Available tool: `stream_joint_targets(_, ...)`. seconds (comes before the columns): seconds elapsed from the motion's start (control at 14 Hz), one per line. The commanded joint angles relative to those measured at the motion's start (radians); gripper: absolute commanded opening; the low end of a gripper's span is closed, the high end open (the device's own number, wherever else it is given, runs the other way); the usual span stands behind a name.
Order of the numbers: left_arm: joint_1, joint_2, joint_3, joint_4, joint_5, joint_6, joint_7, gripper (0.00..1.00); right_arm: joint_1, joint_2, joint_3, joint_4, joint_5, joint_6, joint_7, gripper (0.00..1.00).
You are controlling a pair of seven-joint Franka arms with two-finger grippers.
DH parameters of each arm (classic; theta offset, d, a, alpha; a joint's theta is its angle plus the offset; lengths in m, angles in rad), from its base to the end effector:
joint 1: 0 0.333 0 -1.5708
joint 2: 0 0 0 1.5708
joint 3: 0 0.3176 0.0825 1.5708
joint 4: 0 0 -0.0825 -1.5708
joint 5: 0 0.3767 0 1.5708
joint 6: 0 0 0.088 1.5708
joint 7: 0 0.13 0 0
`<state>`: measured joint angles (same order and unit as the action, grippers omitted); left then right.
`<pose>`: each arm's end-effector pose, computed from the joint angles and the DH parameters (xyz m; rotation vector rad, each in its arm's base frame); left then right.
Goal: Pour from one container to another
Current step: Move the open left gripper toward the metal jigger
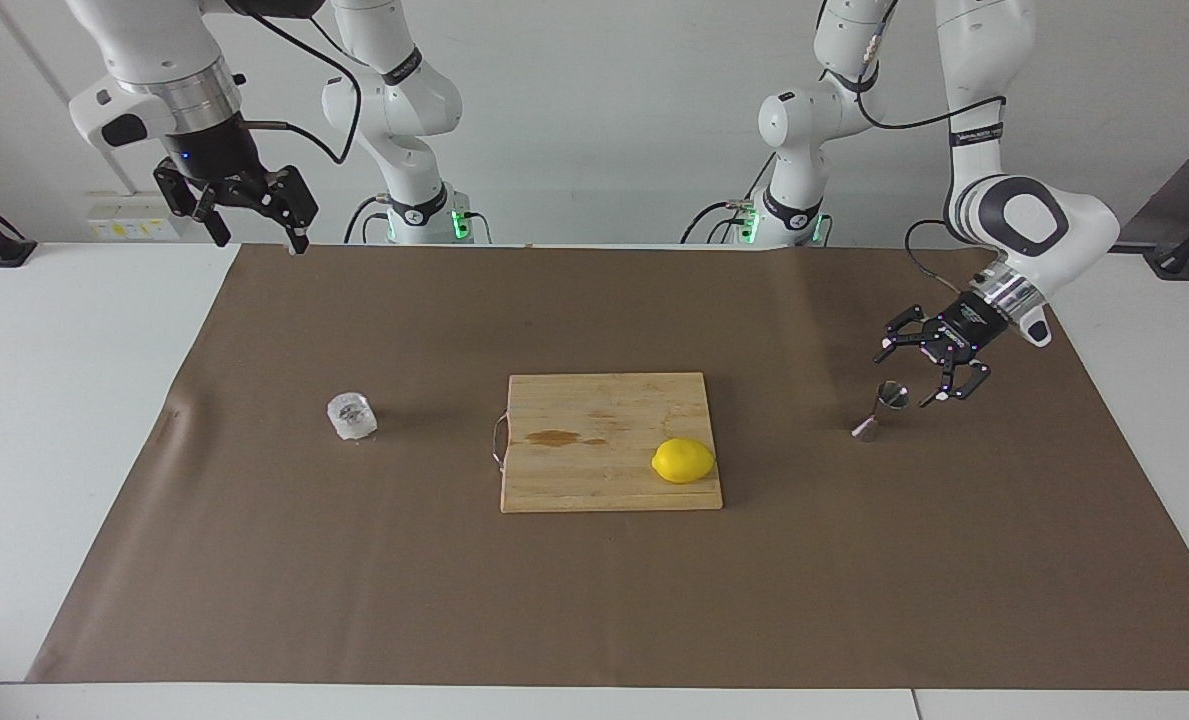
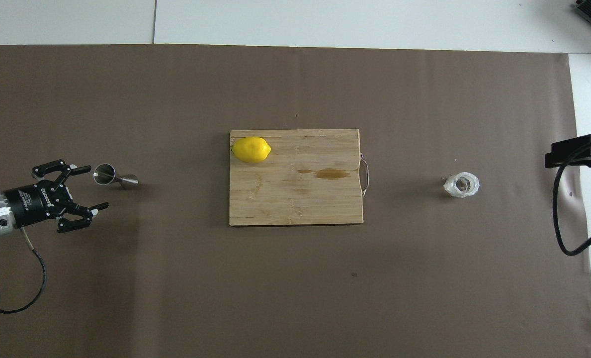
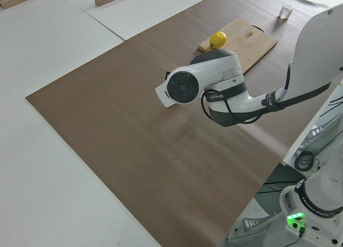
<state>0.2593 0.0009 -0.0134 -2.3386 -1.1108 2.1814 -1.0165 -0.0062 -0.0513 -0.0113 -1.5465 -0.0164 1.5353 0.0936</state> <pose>0.4962 0.0728 0.3281 1.2574 1.9947 -0.5566 0.5285 -0.0116 0.6388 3.1218 -0.1750 0.0636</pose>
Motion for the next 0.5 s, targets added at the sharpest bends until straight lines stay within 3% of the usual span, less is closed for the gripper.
stream_joint_targets(0.0, -0.038, -0.036, 0.003, -0.039, -0.034, 0.057, -0.010, 1.00, -0.012, 0.005, 0.005, 0.000, 0.018, 0.016, -0.047, 1.00)
stream_joint_targets(0.43, -0.072, -0.032, 0.004, -0.039, -0.044, 0.086, -0.013, 1.00, -0.012, 0.010, 0.004, 0.000, 0.044, 0.003, -0.095, 1.00)
